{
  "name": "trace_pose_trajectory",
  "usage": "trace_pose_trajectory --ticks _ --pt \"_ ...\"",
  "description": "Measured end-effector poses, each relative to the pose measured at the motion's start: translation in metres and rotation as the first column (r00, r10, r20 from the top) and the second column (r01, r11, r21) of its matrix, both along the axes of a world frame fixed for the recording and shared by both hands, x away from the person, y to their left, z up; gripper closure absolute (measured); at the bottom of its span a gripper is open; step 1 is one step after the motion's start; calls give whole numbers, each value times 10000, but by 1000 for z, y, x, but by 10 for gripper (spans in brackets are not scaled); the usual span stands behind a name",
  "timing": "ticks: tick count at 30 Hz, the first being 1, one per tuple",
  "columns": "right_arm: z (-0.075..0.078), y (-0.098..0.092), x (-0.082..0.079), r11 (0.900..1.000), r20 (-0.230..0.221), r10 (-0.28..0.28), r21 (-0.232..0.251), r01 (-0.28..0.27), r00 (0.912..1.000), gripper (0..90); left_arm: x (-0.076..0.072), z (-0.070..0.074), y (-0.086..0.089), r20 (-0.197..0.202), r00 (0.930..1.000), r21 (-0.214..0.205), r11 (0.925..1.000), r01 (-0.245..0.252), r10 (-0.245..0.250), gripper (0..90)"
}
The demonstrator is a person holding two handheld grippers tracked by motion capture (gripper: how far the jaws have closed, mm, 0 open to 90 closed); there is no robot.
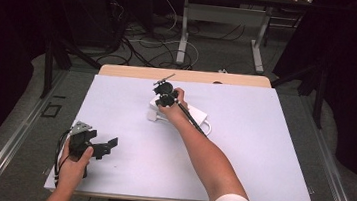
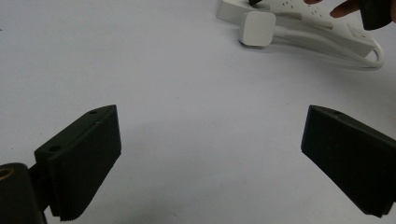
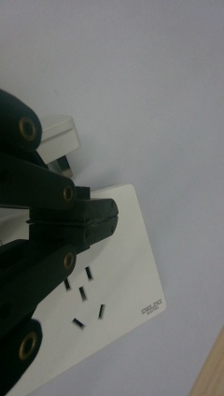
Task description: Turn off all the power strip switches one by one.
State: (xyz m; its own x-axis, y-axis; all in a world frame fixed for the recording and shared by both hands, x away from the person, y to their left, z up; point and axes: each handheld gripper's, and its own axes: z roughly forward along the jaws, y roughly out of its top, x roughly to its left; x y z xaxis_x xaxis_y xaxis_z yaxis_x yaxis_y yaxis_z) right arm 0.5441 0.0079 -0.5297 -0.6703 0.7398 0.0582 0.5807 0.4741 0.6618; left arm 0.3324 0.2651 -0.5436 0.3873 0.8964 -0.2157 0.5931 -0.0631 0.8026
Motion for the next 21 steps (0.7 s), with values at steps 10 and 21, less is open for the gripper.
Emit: trace_pose_trajectory --ticks 10,21 --pt "7 -2 -7 9997 -94 -85 232 87 9999 900 0 1 -1 -21 10000 18 10000 6 -6 50" --pt "15 -14 -15 9984 281 -108 551 92 9995 900 0 1 -1 -148 9998 122 9998 132 -131 50"
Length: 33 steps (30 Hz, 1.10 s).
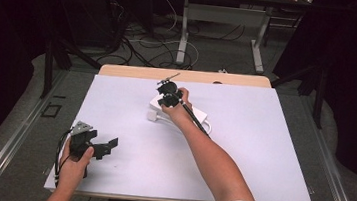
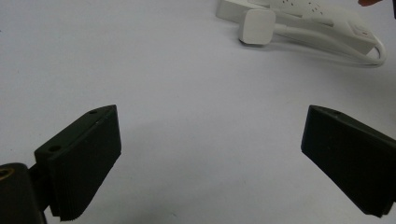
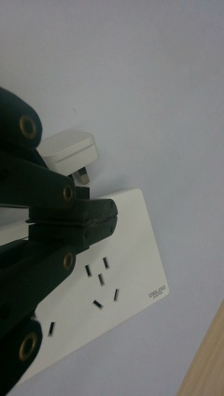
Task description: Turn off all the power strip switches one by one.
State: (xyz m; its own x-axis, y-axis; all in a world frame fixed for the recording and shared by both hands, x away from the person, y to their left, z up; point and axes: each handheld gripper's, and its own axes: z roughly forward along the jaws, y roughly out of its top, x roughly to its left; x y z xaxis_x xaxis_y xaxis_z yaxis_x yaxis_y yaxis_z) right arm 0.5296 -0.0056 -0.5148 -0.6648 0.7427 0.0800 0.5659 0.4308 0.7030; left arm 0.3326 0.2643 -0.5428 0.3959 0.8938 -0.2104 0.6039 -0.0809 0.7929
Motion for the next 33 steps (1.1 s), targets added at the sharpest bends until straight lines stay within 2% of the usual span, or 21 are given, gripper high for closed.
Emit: trace_pose_trajectory --ticks 1,2,5,7,9,11,12,14,16,18,19,20,23,24,27,33 --pt "4 -3 -1 9987 -337 141 -478 -157 9993 900 0 0 0 22 10000 10 10000 -10 10 50" --pt "3 -4 -2 9997 -187 123 -207 -127 9998 900 0 0 0 16 10000 17 10000 -4 4 50" --pt "4 -9 -6 9999 -269 -4 -140 0 9996 900 1 0 0 -24 10000 66 10000 -28 28 50" --pt "5 -15 -8 9995 -245 96 -285 -103 9997 897 1 0 0 -53 10000 94 10000 -30 30 50" --pt "5 -19 -11 9998 -157 90 -163 -93 9998 888 1 -1 -1 -8 10000 112 9999 -33 33 50" --pt "11 -27 -15 9980 -486 194 -597 -223 9986 880 1 -1 -1 19 10000 130 9999 -51 51 50" --pt "7 -27 -16 9999 -45 68 -78 -68 10000 877 1 -1 -1 -20 10000 151 9999 -38 39 50" --pt "7 -33 -19 9999 79 33 98 -33 10000 865 1 -1 -1 -77 10000 188 9998 -22 23 50" --pt "10 -40 -24 10000 -76 -3 -61 2 10000 855 1 -1 -1 -83 10000 191 9998 -35 36 50" --pt "8 -46 -27 9995 185 -80 294 74 9998 847 1 -1 -1 -95 9999 203 9998 -42 44 50" --pt "10 -50 -30 10000 -36 -14 3 14 10000 840 1 -1 -2 -90 9999 202 9998 -49 51 50" --pt "9 -53 -31 9999 65 46 160 -47 10000 836 1 -2 -3 40 9999 157 9998 -138 137 50" --pt "10 -62 -38 10000 -5 -46 83 46 10000 809 1 -1 -2 -86 9999 243 9997 -53 55 50" --pt "9 -66 -40 9997 127 6 248 -9 9999 797 1 -2 -2 -55 10000 233 9997 -75 76 50" --pt "11 -75 -47 9995 -131 -106 313 110 9999 754 2 -2 -3 -17 10000 236 9997 -83 84 50" --pt "13 -94 -61 9989 -110 -45 458 50 9999 680 1 -2 -4 63 9999 216 9997 -129 128 50"
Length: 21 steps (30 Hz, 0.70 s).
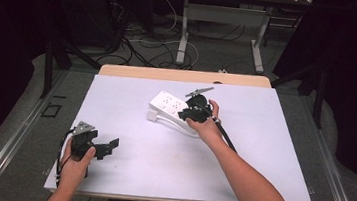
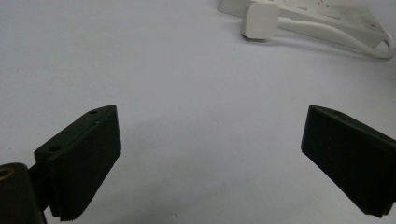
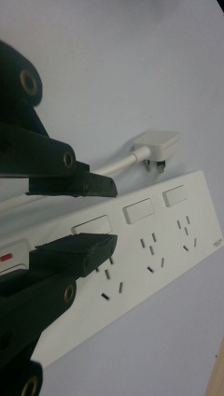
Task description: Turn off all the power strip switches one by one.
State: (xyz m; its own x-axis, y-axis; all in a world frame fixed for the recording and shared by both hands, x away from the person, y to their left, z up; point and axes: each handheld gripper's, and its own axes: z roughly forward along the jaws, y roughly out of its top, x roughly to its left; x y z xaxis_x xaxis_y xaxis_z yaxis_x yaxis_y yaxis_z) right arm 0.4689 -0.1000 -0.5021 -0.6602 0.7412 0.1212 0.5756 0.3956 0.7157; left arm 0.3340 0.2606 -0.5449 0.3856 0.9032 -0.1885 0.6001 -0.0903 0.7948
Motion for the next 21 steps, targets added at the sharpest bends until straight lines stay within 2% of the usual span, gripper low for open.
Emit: trace_pose_trajectory --ticks 7,10,14,18,21 --pt "7 -21 -22 9999 175 -119 78 117 9998 555 0 1 0 -100 9999 56 10000 54 -54 50" --pt "9 -28 -32 9998 398 -169 102 165 9991 507 0 1 -1 -81 9999 76 9999 66 -66 50" --pt "11 -41 -45 9997 229 -235 109 233 9995 425 0 1 -2 1 10000 65 10000 15 -15 50" --pt "12 -54 -57 9995 674 -314 -30 317 9972 343 -1 1 -2 -3 10000 58 10000 3 -3 50" --pt "12 -65 -65 9982 646 -605 32 604 9961 296 0 1 -2 -13 10000 64 10000 -7 7 50"
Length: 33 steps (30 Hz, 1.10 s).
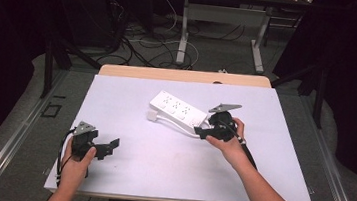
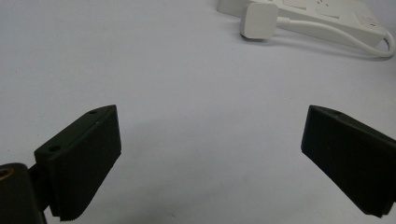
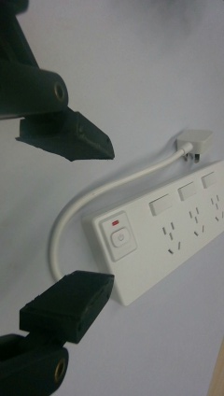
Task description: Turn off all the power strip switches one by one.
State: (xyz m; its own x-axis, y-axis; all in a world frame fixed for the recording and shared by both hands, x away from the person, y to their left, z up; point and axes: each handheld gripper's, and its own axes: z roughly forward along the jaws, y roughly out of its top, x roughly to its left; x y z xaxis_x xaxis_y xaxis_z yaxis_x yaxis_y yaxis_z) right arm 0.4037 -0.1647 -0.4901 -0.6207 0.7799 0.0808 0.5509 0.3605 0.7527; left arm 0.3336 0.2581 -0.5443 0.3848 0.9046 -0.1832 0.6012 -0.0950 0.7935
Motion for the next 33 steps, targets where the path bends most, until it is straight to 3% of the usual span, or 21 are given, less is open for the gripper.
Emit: trace_pose_trajectory --ticks 5,10,15,22,27,30,33 --pt "-2 -18 -12 9995 -173 -304 105 305 9994 262 0 0 0 12 10000 3 10000 0 0 50" --pt "-8 -37 -23 9974 -338 -651 281 661 9973 171 0 0 0 14 10000 19 10000 -7 6 50" --pt "-15 -56 -34 9931 -288 -1083 420 1095 9937 147 -1 1 0 -63 10000 20 10000 35 -35 50" --pt "-26 -84 -44 9827 -162 -1838 185 1841 9828 70 -1 1 0 -93 9999 73 10000 46 -46 50" --pt "-41 -99 -48 9665 -83 -2559 -234 2556 9667 7 -1 1 0 -66 10000 67 10000 25 -25 50" --pt "-46 -105 -52 9589 -80 -2834 -154 2832 9590 0 -1 1 0 -132 9999 89 10000 28 -27 50" --pt "-47 -108 -54 9568 -51 -2903 -162 2902 9569 0 -1 1 0 -126 9999 89 9999 79 -78 50"
